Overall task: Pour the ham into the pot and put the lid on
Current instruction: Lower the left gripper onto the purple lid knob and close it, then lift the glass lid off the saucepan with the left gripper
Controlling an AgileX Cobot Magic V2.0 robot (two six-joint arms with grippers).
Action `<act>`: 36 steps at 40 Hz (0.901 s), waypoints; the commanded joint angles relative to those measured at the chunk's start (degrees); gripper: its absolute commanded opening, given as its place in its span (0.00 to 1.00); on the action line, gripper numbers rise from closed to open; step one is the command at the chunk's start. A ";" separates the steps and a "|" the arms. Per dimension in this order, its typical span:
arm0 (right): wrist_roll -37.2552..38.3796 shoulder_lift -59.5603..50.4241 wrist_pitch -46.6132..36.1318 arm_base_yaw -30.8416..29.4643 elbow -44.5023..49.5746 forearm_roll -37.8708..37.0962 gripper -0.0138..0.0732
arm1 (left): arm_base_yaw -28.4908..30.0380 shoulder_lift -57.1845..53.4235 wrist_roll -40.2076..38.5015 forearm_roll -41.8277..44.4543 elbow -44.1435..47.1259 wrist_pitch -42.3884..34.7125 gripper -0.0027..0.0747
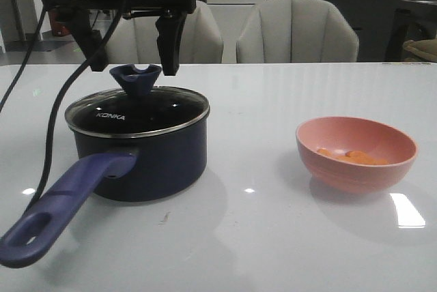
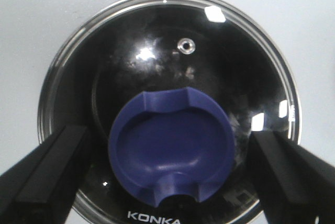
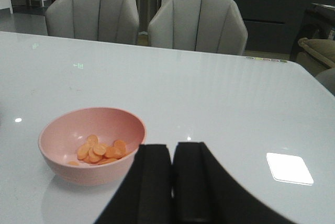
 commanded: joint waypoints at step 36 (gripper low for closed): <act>0.02 -1.09 -4.39 -0.26 -0.32 -0.60 0.33 | -0.18 0.83 -2.45 -0.99 -1.90 -2.53 0.48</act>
